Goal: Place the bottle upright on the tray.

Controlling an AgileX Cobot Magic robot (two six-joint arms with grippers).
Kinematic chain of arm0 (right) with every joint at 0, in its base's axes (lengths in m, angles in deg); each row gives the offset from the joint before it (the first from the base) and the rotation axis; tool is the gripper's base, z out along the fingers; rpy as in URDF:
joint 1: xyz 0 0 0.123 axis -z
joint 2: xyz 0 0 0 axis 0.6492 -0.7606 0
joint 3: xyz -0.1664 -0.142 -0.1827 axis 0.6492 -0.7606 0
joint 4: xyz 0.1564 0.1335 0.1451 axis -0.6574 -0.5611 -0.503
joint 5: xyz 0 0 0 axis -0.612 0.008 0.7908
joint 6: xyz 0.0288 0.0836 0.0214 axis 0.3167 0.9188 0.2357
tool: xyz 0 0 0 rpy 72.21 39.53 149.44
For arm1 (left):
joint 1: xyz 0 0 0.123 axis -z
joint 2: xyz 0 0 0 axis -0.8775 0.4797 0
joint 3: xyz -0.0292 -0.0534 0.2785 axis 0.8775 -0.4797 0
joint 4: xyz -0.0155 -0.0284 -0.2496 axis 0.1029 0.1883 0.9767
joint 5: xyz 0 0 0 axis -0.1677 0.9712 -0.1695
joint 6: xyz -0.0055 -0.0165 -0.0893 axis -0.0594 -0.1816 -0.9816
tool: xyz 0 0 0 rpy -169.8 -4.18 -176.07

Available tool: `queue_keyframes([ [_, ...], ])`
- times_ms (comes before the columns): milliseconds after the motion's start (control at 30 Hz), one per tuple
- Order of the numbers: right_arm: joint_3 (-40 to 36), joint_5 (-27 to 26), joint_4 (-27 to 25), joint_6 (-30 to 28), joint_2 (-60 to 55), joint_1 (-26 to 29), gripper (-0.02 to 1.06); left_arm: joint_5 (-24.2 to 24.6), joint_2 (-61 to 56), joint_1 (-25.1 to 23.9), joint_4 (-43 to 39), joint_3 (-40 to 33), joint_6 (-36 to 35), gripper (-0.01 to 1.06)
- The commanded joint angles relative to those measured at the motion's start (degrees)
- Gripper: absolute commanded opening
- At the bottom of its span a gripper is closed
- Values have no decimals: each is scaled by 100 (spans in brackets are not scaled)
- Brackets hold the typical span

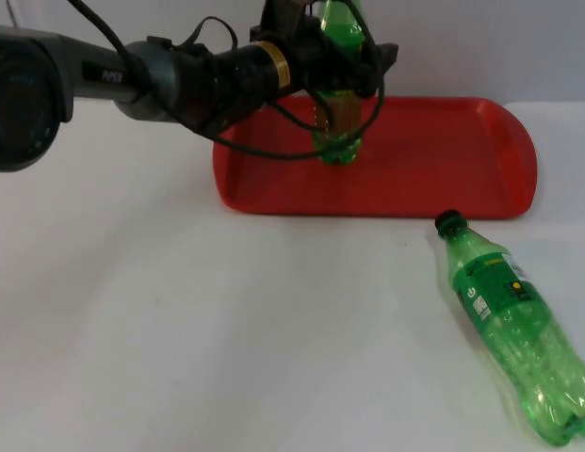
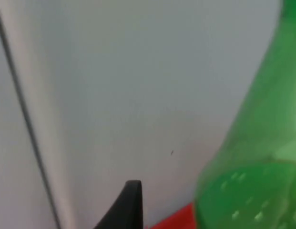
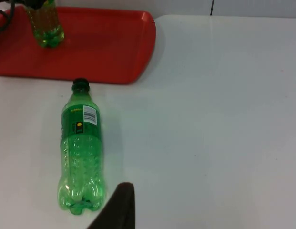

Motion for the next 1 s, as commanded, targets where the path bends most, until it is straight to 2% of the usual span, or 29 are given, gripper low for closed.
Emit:
queue_keyframes([
  [0,-38,-16,-17,11,22,27,105,209,-126,-2,-47,-47,-148,105],
  [100,-38,-16,-17,11,22,27,105,171,-342,-2,-31,-359,-148,105],
  [267,-38,-16,-17,11,22,27,105,570,-715,-2,-74,-918,-64,105],
  [467,-38,-16,-17,11,22,27,105,581,-1159,-58,-1,-1657,-45,105],
  [733,-38,-16,-17,11,22,27,105,672,-2102,-58,131,-3022,17,105],
  [967,-38,-16,-17,11,22,27,105,774,-2809,-58,141,-3822,139,105],
])
